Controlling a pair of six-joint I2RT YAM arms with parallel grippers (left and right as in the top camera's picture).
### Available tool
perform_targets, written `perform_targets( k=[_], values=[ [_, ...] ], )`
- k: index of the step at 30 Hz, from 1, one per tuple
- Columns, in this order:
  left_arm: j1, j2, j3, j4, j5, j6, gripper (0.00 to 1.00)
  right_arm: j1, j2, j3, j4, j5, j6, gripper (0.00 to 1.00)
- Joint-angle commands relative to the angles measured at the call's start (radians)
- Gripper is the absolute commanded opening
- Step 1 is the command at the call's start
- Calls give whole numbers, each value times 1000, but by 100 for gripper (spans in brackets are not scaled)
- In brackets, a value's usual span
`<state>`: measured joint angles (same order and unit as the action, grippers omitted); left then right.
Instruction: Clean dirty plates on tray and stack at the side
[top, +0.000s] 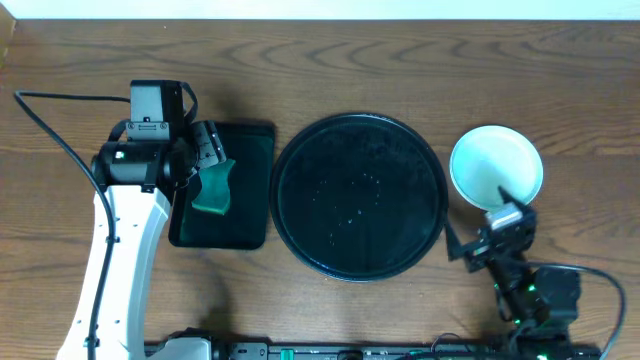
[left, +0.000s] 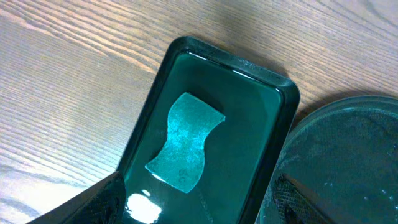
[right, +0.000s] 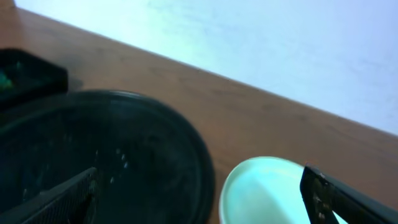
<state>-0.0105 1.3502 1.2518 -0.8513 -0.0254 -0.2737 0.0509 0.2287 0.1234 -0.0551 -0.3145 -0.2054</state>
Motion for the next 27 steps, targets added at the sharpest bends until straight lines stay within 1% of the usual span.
perform_targets(
  k=[1, 5, 9, 27],
  values=[
    [-2, 2, 8, -1, -1, -9, 77, 23, -92, -97, 45, -1, -13, 99],
    [-2, 2, 8, -1, -1, -9, 77, 23, -155, -118, 7, 10, -21, 99],
    [-2, 2, 8, -1, -1, -9, 77, 22, -225, -118, 10, 20, -21, 99],
    [-2, 2, 8, -1, -1, -9, 77, 22, -223, -118, 6, 22, -20, 99]
  ],
)
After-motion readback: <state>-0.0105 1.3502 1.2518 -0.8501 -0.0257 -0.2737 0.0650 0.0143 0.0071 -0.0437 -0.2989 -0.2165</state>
